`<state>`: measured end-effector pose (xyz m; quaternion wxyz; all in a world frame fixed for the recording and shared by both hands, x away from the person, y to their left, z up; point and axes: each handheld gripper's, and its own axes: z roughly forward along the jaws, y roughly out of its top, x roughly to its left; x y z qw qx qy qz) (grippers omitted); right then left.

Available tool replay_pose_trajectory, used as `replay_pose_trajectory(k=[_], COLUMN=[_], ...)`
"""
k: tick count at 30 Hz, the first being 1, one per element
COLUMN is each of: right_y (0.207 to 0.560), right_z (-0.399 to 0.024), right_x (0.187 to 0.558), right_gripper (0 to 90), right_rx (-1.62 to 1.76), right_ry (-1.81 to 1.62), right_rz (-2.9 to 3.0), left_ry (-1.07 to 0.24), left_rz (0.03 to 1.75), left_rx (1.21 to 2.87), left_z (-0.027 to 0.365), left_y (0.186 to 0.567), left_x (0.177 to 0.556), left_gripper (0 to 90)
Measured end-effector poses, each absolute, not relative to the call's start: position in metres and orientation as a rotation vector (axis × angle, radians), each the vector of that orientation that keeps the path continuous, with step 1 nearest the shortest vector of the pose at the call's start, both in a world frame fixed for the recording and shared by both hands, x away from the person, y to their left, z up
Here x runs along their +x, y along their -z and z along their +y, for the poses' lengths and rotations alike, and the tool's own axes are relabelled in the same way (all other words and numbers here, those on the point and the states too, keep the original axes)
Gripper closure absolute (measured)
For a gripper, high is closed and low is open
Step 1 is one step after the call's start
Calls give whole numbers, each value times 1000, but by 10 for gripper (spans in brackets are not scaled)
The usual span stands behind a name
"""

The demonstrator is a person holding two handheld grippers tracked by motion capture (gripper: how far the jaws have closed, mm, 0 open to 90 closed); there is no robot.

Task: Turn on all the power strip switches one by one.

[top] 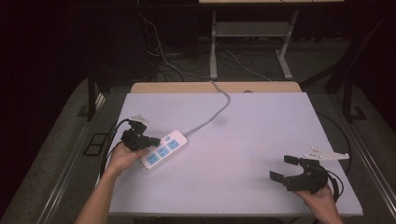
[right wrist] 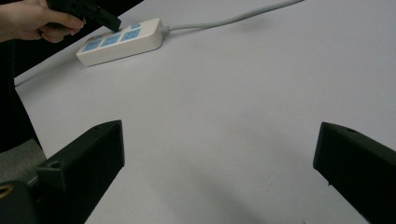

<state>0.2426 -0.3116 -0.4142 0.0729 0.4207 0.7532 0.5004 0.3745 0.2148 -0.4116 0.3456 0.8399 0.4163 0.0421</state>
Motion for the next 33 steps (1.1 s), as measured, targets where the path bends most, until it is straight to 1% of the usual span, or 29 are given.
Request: replay_pose_trajectory(k=[8,15,21,33], right_y=[414,414,414,413], right_z=[-313,-313,-313,-315], right_x=[243,243,242,242], right_gripper=[20,20,20,20], right_rx=[1266,1270,1268,1269], right_ry=[-1505,-1505,-1505,-1504], right_rz=[2256,2255,2254,2251], left_ry=[-125,-149,-162,-168], left_rz=[1061,1044,1013,992], left_rx=[2208,2223,2232,2260], left_z=[209,209,204,193], left_y=[409,399,388,381], left_x=[375,376,380,391], left_gripper=[897,897,896,896])
